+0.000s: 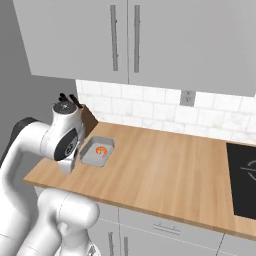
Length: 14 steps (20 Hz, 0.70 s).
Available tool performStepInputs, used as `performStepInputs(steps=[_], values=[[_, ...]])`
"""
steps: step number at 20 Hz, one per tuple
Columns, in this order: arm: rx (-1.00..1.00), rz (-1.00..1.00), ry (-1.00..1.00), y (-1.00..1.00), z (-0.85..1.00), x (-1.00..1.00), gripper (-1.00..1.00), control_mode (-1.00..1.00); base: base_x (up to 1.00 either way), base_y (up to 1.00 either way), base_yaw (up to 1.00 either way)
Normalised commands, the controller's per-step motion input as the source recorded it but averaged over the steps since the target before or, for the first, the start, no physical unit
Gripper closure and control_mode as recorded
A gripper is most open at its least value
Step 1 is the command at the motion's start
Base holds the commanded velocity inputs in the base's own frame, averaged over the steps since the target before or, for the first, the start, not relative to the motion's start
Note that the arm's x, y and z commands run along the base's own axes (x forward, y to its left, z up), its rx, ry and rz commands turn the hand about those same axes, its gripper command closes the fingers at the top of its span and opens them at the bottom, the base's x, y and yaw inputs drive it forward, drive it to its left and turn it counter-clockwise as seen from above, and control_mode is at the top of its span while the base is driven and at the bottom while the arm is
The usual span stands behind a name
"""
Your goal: Take the meat container that has the shrimp and place it on the second highest rack of the freezer. Then take the vegetable container that has the broccoli and eggplant and place it on the highest rack of the freezer.
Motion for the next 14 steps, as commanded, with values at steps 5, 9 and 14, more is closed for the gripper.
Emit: performStepInputs(steps=[5,9,14], values=[[0.0,0.04,0.0,0.02,-0.22,0.41,-1.0,-1.0,0.0,0.0,0.0],[-0.02,0.0,0.0,0.0,-0.5,0.32,-1.0,-1.0,0.0,0.0,0.0],[-0.02,0.03,0.0,0.18,-0.57,0.32,-1.0,-1.0,0.0,0.0,0.0]])
